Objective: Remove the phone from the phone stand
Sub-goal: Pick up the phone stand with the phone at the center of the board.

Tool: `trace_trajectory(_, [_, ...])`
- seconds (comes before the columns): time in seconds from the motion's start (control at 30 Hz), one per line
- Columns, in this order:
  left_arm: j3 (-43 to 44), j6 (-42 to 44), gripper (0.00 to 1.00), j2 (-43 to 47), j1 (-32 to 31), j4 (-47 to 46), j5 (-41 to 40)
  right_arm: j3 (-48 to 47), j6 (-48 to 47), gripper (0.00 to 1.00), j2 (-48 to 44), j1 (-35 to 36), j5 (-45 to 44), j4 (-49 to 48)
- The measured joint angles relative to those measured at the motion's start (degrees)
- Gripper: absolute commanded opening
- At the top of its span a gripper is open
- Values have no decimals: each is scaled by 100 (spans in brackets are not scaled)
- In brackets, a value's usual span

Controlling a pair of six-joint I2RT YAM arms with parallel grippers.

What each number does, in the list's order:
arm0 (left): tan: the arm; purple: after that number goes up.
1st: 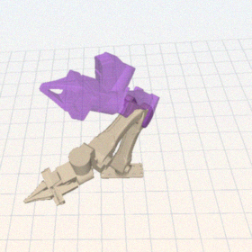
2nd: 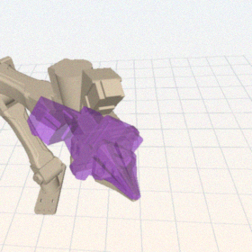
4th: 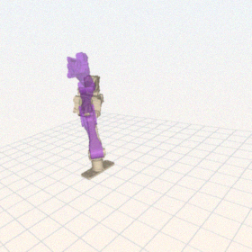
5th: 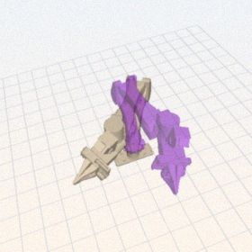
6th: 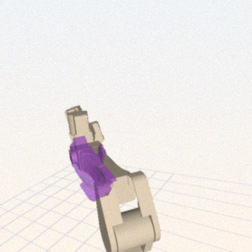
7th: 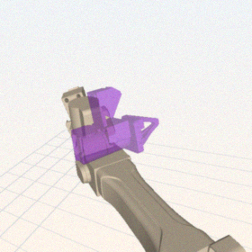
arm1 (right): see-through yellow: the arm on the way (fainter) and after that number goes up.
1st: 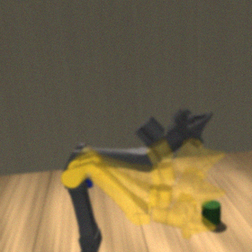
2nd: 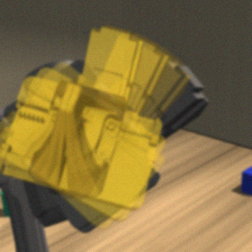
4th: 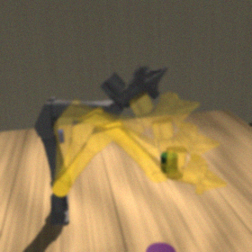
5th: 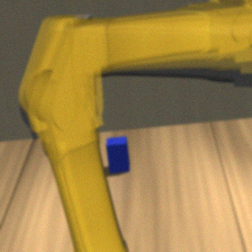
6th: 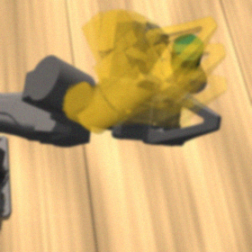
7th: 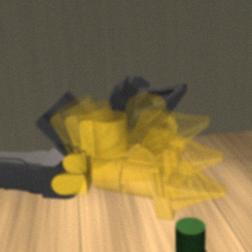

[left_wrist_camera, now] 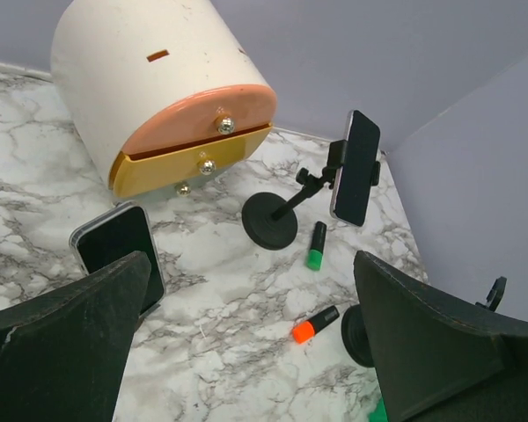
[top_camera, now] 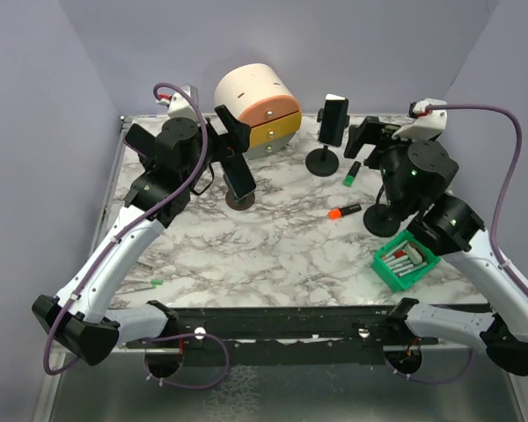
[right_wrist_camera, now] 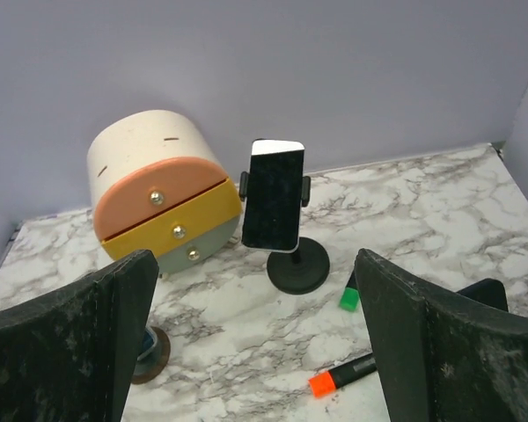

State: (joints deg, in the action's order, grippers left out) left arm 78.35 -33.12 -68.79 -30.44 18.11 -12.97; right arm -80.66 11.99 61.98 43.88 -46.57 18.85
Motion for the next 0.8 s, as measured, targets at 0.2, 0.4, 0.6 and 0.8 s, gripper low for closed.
trace_trajectory(0.2, [-186,437,99,37,0,-271,507,527,-623,100,-739,0,968,-387])
trace_trajectory(0.4, [-1075,1060,99,352,-2,-887,1460,734,-758,97,-992,0,2048,-743])
trace_trajectory(0.6, [-1513,1266,99,466,0,-1346,1985,1091,-643,95,-916,0,2610,-953])
trace_trajectory(0.8, [-1934,1143,99,518,0,-1932,2616,1360,-713,95,-1250,0,2702,-896])
